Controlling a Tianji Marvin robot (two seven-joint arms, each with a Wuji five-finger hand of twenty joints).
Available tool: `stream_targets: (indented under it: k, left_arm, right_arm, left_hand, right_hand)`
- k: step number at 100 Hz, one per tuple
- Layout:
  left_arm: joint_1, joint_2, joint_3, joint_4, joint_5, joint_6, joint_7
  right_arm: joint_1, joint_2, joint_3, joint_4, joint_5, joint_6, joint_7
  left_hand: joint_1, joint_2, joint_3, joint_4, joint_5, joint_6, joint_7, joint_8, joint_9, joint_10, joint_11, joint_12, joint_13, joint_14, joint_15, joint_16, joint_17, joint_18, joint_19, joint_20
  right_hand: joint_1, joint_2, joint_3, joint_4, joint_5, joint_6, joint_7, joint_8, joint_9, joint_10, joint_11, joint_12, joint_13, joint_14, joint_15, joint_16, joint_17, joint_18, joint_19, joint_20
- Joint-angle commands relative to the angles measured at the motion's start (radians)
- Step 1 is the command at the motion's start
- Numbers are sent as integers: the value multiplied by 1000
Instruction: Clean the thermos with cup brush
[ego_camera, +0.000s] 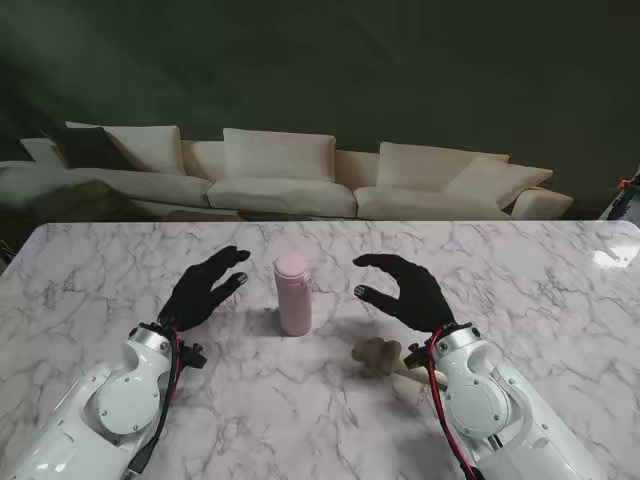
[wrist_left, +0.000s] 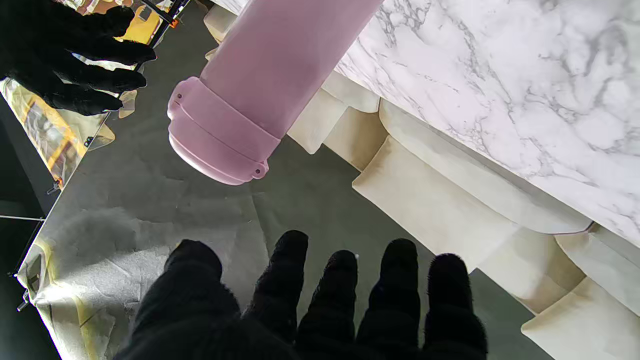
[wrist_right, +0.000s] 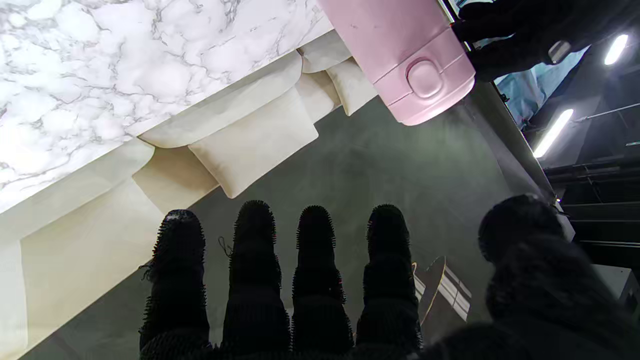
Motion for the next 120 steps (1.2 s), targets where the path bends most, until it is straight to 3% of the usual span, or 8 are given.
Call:
stream_targets:
  k: [1, 33, 46, 68, 84, 92, 100, 120]
  left_arm:
    - [1, 1, 1, -2, -1, 7, -17]
    - [-4, 0, 1, 5, 2, 2, -13]
    - [1, 2, -2, -3, -57, 2, -56]
    - [3, 9, -16, -11, -63, -23, -91]
    - [-16, 32, -44, -37, -56, -34, -195]
    - [-60, 50, -58, -24, -59, -78, -271]
    - [-100, 62, -61, -10, -92, -93, -339]
    - [-190, 84, -41, 67, -111, -99, -443]
  right_arm:
    - [4, -3, -2, 7, 6, 10, 1]
    - [0, -3, 2, 7, 3, 12, -4]
    - [-8, -4, 7, -3, -1, 16, -9]
    - [-17, -3, 11, -11, -15, 32, -15]
    - [-23, -5, 21, -14, -17, 25, -27]
    - [-22, -4, 22, -12, -17, 25, -24]
    - [-22, -4, 22, -13, -16, 26, -23]
    - [-19, -3, 25, -6, -31, 23, -29]
  left_hand:
    - [14, 12, 2, 1, 24, 10, 6, 10, 17, 2, -7, 12, 2, 0, 17, 8, -5, 10, 9, 18]
    - [0, 1, -3, 0, 8, 5, -4, 11, -3, -3, -18, 7, 1, 22, 12, 5, 7, -1, 8, 20]
    - [-169, -95, 2, -2, -117, -7, -67, -30, -129, -14, -56, -92, -56, 61, -29, -78, 5, -15, -128, -146]
    - [-288, -231, -1, -6, -216, -17, -113, -74, -264, -30, -85, -178, -143, 94, -39, -132, 19, -20, -125, -182]
    - [-312, -306, 7, -5, -257, -19, -128, -119, -289, -35, -85, -218, -162, 59, -31, -180, 25, -44, -156, -207]
    - [-269, -451, 15, 4, -243, 15, -119, -124, -263, -1, -76, -197, -73, -22, 12, -146, 71, -129, -89, -174]
    - [-245, -524, 16, 7, -226, 35, -103, -116, -222, 10, -68, -177, -41, -57, 17, -124, 81, -170, -48, -154]
    - [-262, -553, 15, 3, -224, 16, -98, -108, -239, -37, -74, -168, -62, -118, -22, -131, 58, -206, -51, -156]
  right_hand:
    - [-4, 33, -17, 19, -25, -3, -10, -11, -21, -4, -13, -6, -9, -28, -21, -5, -12, -6, -22, 3]
    - [-4, 33, -16, 18, -28, -1, -10, -10, -24, 0, -8, -3, -11, -30, -21, -4, -13, -7, -24, 5]
    - [-4, 33, -16, 18, -29, -1, -10, -10, -27, 0, -7, -3, -12, -28, -21, -4, -13, -7, -24, 6]
    - [-1, 37, -15, 18, -28, 2, -10, -9, -29, 3, -5, -2, -18, -27, -20, -4, -16, -9, -26, 7]
    - [1, 37, -16, 19, -29, 2, -10, -9, -29, 4, -3, -2, -18, -28, -19, -4, -17, -9, -26, 8]
    - [3, 38, -16, 19, -29, 4, -11, -9, -31, 5, -4, -2, -21, -27, -20, -4, -19, -9, -27, 8]
    - [3, 39, -17, 19, -29, 4, -10, -9, -32, 6, -3, -2, -21, -27, -19, -4, -19, -10, -27, 9]
    - [3, 38, -18, 19, -27, 4, -10, -9, -33, 7, -1, -1, -23, -28, -19, -4, -21, -9, -28, 9]
